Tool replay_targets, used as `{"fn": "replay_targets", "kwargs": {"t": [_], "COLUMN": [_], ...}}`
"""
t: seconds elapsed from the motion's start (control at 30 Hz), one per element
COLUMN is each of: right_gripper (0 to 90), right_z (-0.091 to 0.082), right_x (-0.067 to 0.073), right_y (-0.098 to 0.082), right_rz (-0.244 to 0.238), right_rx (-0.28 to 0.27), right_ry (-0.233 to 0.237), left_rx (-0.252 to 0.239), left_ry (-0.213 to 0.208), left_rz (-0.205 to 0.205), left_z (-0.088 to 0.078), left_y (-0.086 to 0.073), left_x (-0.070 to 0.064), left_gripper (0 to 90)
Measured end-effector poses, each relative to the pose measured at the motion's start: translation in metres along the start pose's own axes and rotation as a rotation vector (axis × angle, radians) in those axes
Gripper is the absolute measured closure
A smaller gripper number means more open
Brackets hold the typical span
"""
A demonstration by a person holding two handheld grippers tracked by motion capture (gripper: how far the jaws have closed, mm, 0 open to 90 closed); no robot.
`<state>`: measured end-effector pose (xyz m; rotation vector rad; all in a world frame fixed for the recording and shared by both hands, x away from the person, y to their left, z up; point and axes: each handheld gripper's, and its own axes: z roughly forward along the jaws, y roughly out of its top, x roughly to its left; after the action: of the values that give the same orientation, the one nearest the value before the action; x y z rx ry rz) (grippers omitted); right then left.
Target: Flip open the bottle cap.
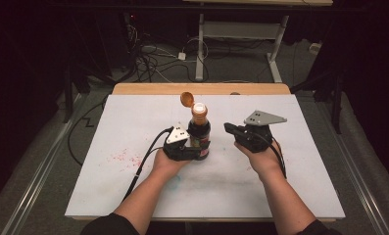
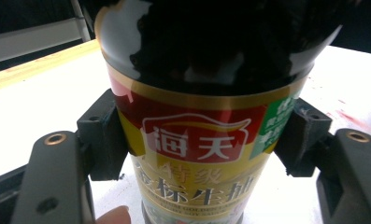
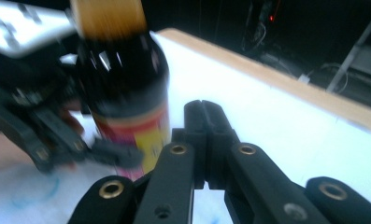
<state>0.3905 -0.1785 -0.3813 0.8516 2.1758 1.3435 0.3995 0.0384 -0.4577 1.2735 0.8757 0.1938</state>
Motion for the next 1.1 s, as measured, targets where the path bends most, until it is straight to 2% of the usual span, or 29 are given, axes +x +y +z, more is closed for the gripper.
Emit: {"fn": "replay_targets", "kwargs": {"t": [0.1, 0.13, 0.17, 0.2, 0.23, 0.27, 0.33, 0.43, 0.53, 0.67, 0.87, 0.9, 1.0, 1.1], "right_gripper": [89.7, 86.4, 86.4, 86.1, 86.1, 80.5, 77.9, 62.2, 42.7, 26.3, 3.0, 0.5, 0.4, 0.4], "right_z": [0.007, 0.012, 0.012, 0.017, 0.017, 0.021, 0.023, 0.026, 0.025, 0.021, 0.016, 0.016, 0.012, 0.007], "right_x": [-0.004, -0.007, -0.007, -0.008, -0.008, -0.009, -0.009, -0.009, -0.008, -0.005, -0.004, -0.004, -0.005, -0.006], "right_y": [-0.021, -0.036, -0.036, -0.050, -0.050, -0.062, -0.068, -0.080, -0.086, -0.089, -0.094, -0.095, -0.097, -0.100], "right_rz": [0.025, 0.049, 0.049, 0.056, 0.056, 0.066, 0.067, 0.073, 0.070, 0.049, 0.057, 0.064, 0.074, 0.081], "right_rx": [0.022, 0.045, 0.045, 0.065, 0.065, 0.088, 0.098, 0.126, 0.133, 0.113, 0.107, 0.108, 0.099, 0.098], "right_ry": [0.002, 0.005, 0.005, 0.007, 0.007, 0.009, 0.009, -0.002, -0.004, -0.023, -0.043, -0.042, -0.050, -0.060], "left_rx": [0.000, 0.000, 0.000, 0.000, 0.000, 0.000, 0.000, 0.001, 0.001, 0.003, 0.019, 0.028, 0.066, 0.078], "left_ry": [0.000, 0.000, 0.000, 0.000, 0.000, 0.001, 0.003, 0.005, 0.008, 0.013, 0.024, 0.029, 0.038, 0.041], "left_rz": [0.000, 0.000, 0.001, 0.000, 0.000, -0.001, 0.000, -0.001, -0.001, 0.000, -0.010, -0.017, -0.046, -0.044], "left_z": [0.000, 0.000, 0.000, 0.000, 0.000, 0.000, 0.000, 0.000, 0.000, 0.000, -0.001, -0.001, -0.003, -0.008], "left_y": [0.000, 0.000, 0.000, 0.000, 0.000, 0.000, 0.000, 0.000, 0.000, 0.001, 0.002, 0.002, 0.002, 0.002], "left_x": [0.000, 0.000, 0.000, 0.000, 0.000, 0.000, 0.000, 0.000, -0.001, -0.001, -0.001, 0.000, 0.003, 0.004], "left_gripper": [28.4, 28.3, 28.3, 28.3, 28.3, 28.3, 28.2, 28.1, 27.9, 27.7, 26.4, 24.5, 16.1, 13.0]}}
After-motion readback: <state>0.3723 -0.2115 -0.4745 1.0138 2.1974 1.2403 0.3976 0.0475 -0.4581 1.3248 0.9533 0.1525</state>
